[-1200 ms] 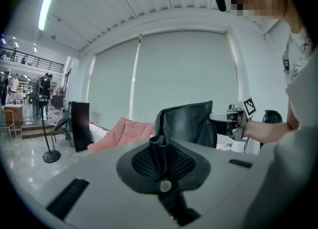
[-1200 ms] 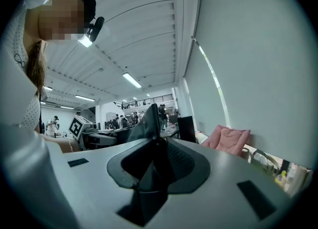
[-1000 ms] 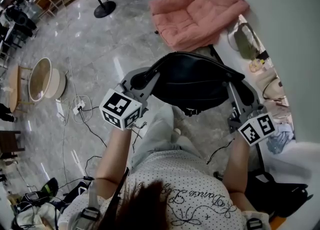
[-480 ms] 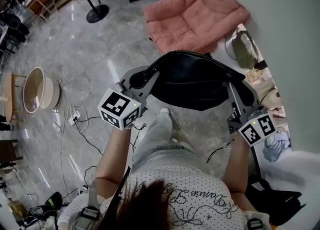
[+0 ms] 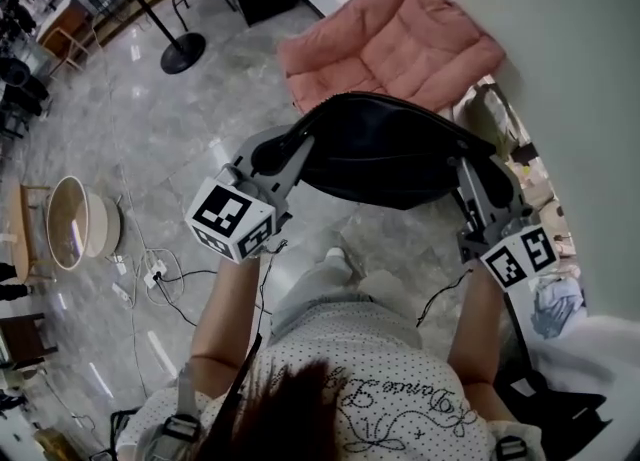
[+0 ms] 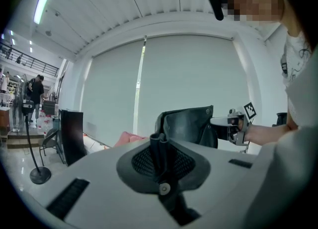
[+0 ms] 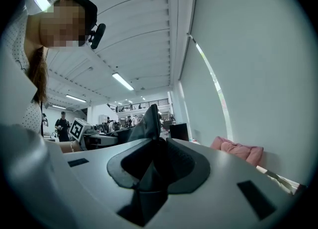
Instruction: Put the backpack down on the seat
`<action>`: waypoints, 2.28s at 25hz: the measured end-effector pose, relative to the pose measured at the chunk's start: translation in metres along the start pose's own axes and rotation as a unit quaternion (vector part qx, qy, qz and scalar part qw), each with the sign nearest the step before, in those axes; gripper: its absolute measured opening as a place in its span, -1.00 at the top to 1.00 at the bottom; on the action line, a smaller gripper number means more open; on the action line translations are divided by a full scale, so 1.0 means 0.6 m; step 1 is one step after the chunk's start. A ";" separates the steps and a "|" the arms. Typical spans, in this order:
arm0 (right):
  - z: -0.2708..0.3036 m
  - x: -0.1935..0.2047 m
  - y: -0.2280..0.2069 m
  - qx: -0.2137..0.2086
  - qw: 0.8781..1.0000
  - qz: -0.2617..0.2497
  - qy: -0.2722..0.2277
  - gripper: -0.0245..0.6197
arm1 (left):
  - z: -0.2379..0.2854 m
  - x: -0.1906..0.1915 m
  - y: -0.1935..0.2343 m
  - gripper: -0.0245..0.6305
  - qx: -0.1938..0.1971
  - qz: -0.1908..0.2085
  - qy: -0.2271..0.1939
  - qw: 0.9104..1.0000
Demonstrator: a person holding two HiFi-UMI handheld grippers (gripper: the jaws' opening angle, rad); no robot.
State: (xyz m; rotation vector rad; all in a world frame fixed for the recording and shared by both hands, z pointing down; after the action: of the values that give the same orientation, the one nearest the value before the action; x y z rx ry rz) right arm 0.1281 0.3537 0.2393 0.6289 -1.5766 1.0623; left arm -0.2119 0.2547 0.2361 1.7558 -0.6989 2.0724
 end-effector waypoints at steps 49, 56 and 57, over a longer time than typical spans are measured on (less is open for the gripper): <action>0.520 -0.115 -0.442 -0.050 0.998 0.021 0.042 0.62 | 0.461 0.045 0.416 0.85 -0.065 -0.063 0.023 0.996; 0.615 -0.118 -0.442 -0.014 0.999 0.027 0.024 0.62 | 0.506 0.052 0.541 0.85 -0.031 -0.062 0.016 0.997; 0.629 -0.119 -0.439 -0.010 0.999 0.027 0.023 0.62 | 0.510 0.053 0.560 0.85 -0.028 -0.063 0.016 0.998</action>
State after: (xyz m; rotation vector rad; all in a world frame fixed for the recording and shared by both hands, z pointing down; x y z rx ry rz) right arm 0.1868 -0.1085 0.2451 0.5479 -1.5706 1.0927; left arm -0.1517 -0.1964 0.2526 1.6886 -0.6148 1.9732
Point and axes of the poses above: the fingertips, and each gripper's own axes: z forward along the fingers, y to its left, x out of its underside, the point moved 10 cm from there along -z, backward along the fingers, and after that the axes turned 9 degrees about z, right-handed, at the moved point
